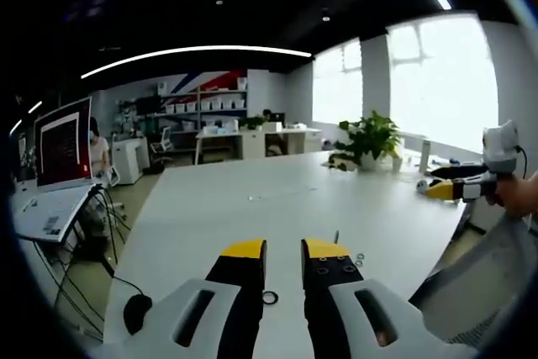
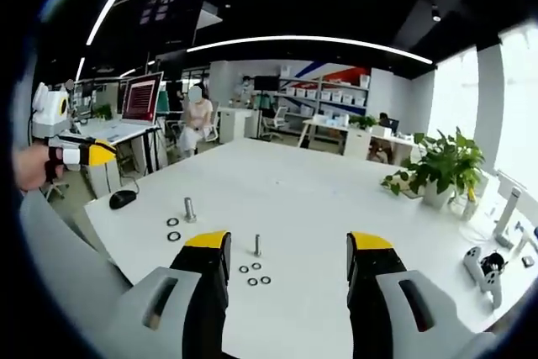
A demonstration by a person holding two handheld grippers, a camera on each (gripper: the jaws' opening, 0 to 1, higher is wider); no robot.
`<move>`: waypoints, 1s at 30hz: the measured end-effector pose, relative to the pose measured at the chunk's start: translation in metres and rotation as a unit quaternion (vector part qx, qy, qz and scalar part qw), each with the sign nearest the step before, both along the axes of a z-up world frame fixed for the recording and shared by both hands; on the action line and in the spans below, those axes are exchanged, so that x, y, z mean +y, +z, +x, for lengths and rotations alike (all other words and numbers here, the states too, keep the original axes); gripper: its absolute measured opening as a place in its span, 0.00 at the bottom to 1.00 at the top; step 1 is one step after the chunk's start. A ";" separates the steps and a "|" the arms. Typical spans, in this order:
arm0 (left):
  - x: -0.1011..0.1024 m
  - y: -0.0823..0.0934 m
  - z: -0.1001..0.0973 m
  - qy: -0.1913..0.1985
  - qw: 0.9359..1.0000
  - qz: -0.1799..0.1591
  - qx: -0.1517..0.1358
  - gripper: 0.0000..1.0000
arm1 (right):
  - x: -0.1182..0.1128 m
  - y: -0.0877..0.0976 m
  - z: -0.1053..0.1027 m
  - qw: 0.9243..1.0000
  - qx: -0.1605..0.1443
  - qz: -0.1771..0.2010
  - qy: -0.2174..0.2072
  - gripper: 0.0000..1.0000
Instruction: Place the washer onto the threaded stud by aligning its center hole with the stud, sliding it down to the base, and recovering from edge contact or off-axis alignment until the washer reaches the visible bottom stop.
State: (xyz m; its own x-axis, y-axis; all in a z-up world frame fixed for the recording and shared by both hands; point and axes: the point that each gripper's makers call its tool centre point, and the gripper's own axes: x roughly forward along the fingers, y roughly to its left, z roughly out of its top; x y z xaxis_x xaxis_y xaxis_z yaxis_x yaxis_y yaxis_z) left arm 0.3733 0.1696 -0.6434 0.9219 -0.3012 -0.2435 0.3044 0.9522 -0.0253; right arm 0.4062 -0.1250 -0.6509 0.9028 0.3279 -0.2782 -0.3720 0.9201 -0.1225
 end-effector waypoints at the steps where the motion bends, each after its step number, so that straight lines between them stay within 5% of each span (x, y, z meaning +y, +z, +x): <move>1: 0.001 0.001 0.001 0.003 1.000 -0.001 0.000 0.14 | 0.001 0.002 0.000 1.000 -0.004 0.001 0.001 0.58; 6: 0.001 0.000 0.001 0.004 1.000 0.002 0.001 0.14 | -0.002 0.002 0.003 1.000 -0.001 0.004 0.001 0.58; 12: 0.013 -0.002 0.004 0.026 1.000 0.002 0.008 0.15 | -0.001 0.018 0.008 0.999 -0.009 0.053 0.004 0.59; 15: 0.018 -0.005 0.004 0.035 0.999 0.005 0.015 0.15 | -0.002 0.019 0.011 0.999 -0.022 0.000 0.034 0.60; 21: 0.019 -0.003 0.005 0.043 0.999 0.014 0.012 0.15 | -0.006 0.009 0.023 0.998 0.007 0.048 0.031 0.61; 23: 0.018 -0.001 0.005 0.043 0.999 0.022 0.007 0.15 | -0.010 0.021 0.024 0.997 -0.018 0.067 0.023 0.60; 30: 0.021 -0.003 0.003 0.051 0.998 0.036 0.010 0.14 | -0.007 0.011 0.012 0.997 -0.001 0.075 0.033 0.60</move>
State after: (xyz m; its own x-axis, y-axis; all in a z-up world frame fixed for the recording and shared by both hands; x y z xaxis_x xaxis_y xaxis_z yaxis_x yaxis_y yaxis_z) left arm 0.3758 0.1904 -0.6464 0.9413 -0.1879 -0.2806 0.2067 0.9776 0.0387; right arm 0.4181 -0.1321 -0.6400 0.8786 0.4241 -0.2194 -0.4320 0.9018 0.0130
